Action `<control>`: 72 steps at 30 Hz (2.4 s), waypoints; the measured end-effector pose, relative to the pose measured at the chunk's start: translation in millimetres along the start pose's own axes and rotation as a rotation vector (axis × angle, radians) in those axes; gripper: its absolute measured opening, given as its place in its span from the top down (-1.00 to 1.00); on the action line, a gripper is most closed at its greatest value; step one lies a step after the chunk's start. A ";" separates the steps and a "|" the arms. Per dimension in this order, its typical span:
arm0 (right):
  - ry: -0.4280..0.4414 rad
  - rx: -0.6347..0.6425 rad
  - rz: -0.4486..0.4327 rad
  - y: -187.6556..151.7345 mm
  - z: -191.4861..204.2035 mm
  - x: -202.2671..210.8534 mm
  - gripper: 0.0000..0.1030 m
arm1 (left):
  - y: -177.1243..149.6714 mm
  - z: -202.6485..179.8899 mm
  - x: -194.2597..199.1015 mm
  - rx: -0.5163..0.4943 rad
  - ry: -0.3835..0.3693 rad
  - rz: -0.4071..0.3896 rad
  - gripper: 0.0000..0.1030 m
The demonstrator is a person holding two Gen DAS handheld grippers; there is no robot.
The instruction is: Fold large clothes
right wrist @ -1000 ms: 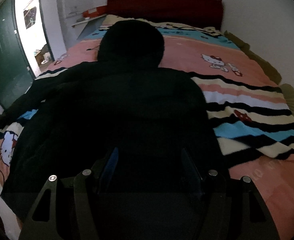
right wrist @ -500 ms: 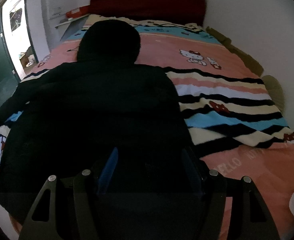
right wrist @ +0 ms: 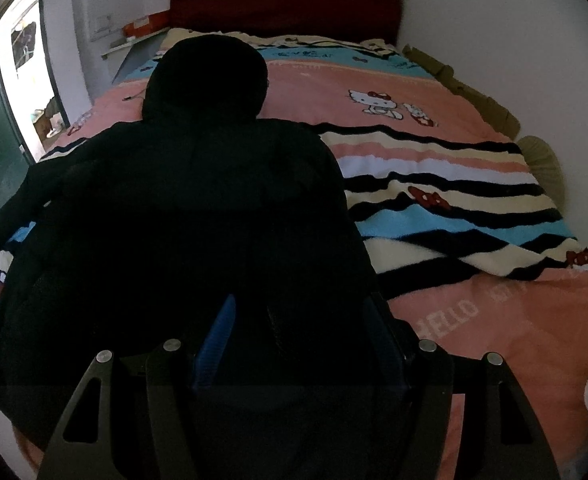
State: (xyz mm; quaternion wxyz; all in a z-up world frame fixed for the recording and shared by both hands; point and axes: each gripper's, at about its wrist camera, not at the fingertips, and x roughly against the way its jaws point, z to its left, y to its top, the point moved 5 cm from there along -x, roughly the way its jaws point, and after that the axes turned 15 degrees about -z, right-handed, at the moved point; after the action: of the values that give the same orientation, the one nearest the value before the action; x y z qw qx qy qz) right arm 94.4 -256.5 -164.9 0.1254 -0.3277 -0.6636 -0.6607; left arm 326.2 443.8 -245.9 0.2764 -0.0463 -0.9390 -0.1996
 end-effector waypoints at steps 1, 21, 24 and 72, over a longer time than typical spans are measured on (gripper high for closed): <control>0.003 -0.002 0.000 -0.5 -0.2 -0.9 -0.28 | 0.0 -2.8 3.2 -0.012 -0.008 -0.003 0.81; 0.079 -0.082 -0.054 -1.2 -26.0 -13.2 -0.28 | -29.4 -155.8 86.9 -0.284 -0.208 -0.051 0.84; 0.088 -0.087 -0.071 -1.5 -33.2 -12.4 -0.28 | -50.4 -186.6 99.3 -0.335 -0.236 -0.043 0.84; -0.013 -0.263 -0.061 -49.9 -155.0 -15.1 -0.36 | -534.0 -327.1 69.3 -1.149 -0.214 0.398 0.07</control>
State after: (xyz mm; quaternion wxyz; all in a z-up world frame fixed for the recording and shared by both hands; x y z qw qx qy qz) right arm 34.5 -404.9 -198.8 0.0570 -0.3250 -0.5819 -0.7433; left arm 326.1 -178.0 -144.0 0.1433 -0.3819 -0.6773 -0.6123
